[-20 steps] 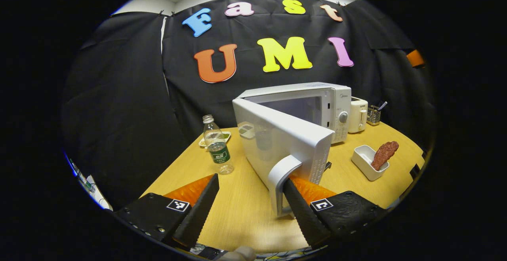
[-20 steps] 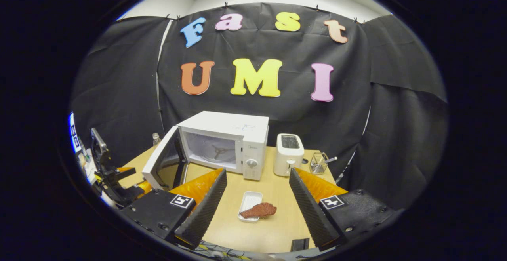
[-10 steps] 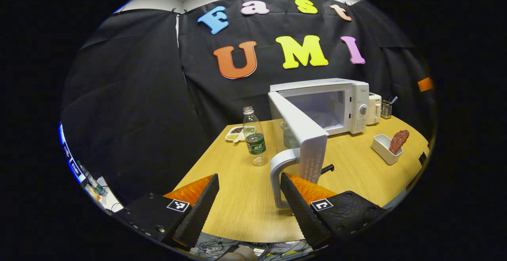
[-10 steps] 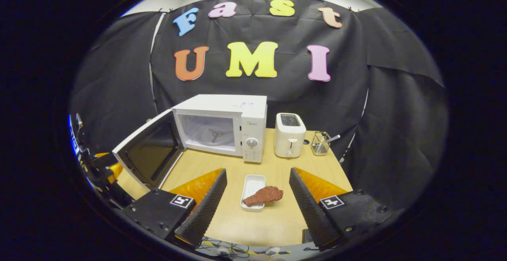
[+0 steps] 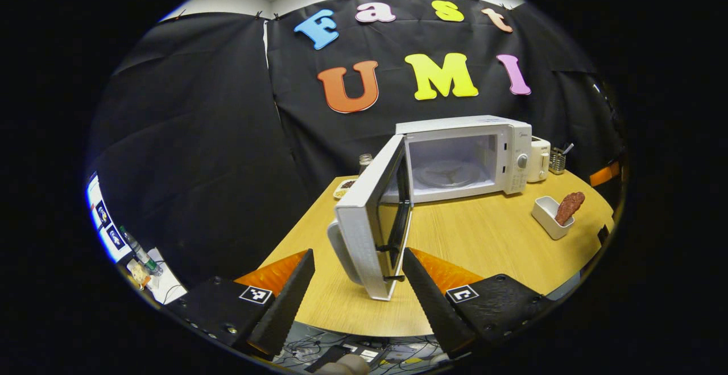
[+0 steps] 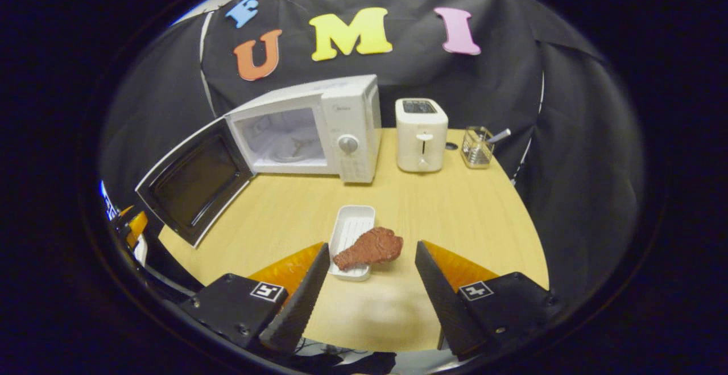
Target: Open the microwave oven with the left hand, put the food in, and close the microwave oven.
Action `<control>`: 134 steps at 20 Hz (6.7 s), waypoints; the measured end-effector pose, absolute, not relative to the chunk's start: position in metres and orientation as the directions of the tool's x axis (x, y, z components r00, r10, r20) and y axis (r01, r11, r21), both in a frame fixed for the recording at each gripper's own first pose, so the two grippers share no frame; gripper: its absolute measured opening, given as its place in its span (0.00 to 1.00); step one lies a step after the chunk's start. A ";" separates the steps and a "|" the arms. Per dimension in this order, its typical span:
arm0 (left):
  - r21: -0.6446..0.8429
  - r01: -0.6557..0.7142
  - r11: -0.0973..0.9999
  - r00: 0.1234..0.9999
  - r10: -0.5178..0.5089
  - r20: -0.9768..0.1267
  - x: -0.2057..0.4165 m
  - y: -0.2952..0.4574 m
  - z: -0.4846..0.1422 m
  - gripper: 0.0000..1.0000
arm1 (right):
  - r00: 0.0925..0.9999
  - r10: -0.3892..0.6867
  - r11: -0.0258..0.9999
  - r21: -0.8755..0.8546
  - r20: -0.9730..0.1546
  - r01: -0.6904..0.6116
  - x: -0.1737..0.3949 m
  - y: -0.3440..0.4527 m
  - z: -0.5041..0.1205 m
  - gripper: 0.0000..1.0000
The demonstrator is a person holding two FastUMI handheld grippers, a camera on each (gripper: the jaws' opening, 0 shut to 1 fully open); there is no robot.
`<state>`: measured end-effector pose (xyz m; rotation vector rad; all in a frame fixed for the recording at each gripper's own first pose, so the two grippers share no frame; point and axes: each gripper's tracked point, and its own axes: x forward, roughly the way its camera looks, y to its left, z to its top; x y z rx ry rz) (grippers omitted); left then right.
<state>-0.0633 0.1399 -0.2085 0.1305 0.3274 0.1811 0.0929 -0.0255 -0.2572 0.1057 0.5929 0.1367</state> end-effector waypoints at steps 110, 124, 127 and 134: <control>0.009 -0.134 0.991 0.981 0.134 -0.142 0.014 0.213 -0.129 0.04 | 0.984 -0.108 0.983 0.129 -0.144 0.127 -0.025 0.026 -0.031 1.00; 0.053 -0.062 0.997 0.959 0.075 -0.273 0.015 0.203 -0.212 0.00 | 0.969 -0.103 0.984 0.121 -0.225 0.133 -0.034 0.025 -0.052 1.00; 0.061 -0.002 0.998 0.956 0.019 -0.294 0.013 0.176 -0.215 0.00 | 0.969 -0.091 0.984 0.129 -0.229 0.123 -0.032 0.024 -0.057 1.00; 0.038 0.153 0.988 0.942 -0.134 -0.306 0.009 0.094 -0.219 0.00 | 0.962 -0.085 0.983 0.137 -0.258 0.123 -0.029 0.006 -0.067 1.00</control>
